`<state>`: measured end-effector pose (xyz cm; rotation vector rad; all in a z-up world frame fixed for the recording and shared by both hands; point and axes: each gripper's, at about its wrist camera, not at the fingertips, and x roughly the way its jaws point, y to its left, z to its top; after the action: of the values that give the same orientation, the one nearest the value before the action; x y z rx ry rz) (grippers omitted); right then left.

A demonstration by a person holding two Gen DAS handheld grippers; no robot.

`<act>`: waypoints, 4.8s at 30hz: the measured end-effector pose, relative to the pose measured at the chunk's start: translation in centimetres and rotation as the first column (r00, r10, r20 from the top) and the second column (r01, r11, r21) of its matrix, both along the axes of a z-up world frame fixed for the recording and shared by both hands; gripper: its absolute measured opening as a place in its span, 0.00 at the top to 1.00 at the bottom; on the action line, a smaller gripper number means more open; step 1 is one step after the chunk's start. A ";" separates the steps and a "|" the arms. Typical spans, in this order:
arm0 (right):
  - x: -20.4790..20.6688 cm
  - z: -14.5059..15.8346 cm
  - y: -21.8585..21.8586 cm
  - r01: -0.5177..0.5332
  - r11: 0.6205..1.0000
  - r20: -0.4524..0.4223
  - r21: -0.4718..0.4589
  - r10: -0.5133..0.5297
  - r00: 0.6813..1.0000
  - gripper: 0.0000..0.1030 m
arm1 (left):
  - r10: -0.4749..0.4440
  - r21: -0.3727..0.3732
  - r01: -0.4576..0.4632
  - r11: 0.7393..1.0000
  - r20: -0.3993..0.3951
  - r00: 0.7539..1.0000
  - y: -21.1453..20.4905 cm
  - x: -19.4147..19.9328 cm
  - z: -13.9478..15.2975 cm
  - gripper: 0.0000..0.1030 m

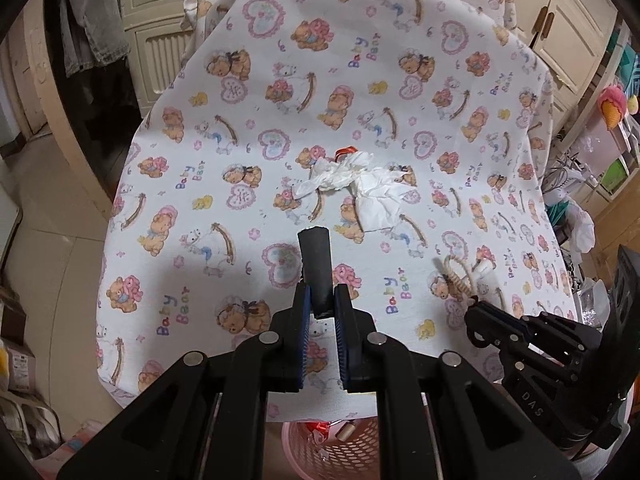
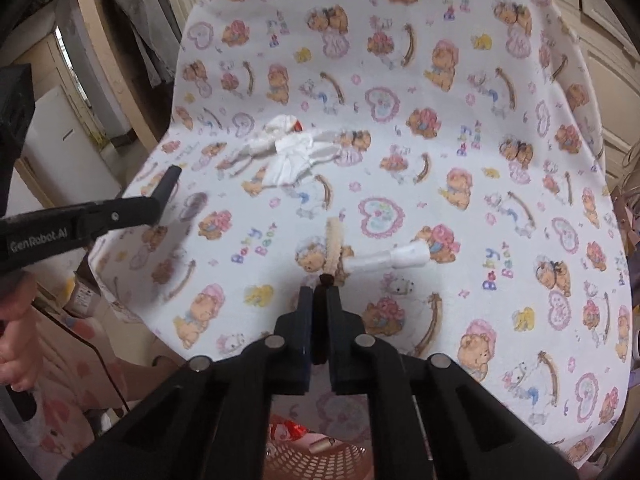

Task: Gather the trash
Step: 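Lift the black spool with the left tool while the right tool lifts the beige cord, then carry the black spool and beige cord down over the wastebasket with both tools, then open both tools over the wastebasket, dropping the spool and cord, then raise both open tools back up toward the cloth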

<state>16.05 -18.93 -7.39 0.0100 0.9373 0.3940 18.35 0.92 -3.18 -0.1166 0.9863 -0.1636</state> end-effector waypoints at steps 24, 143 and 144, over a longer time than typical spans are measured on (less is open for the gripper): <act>-10.8 7.0 -1.3 0.021 0.991 0.145 0.131 -0.040 0.989 0.95 | -0.077 -0.046 0.077 0.996 0.000 0.997 -2.4 -10.6 0.4 0.90; -9.9 4.0 -0.7 0.251 0.966 0.158 -0.068 -0.238 0.958 0.01 | 0.096 0.169 -0.132 0.977 0.210 0.973 0.7 -10.9 0.1 0.06; -9.7 4.0 -0.7 0.251 0.965 0.165 -0.075 -0.237 0.958 0.01 | 0.097 0.171 -0.134 0.976 0.209 0.973 0.7 -10.8 0.0 0.06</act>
<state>6.31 -19.62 -3.39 0.0078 0.7893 0.1182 7.54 1.59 -3.13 0.0124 0.7873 0.0244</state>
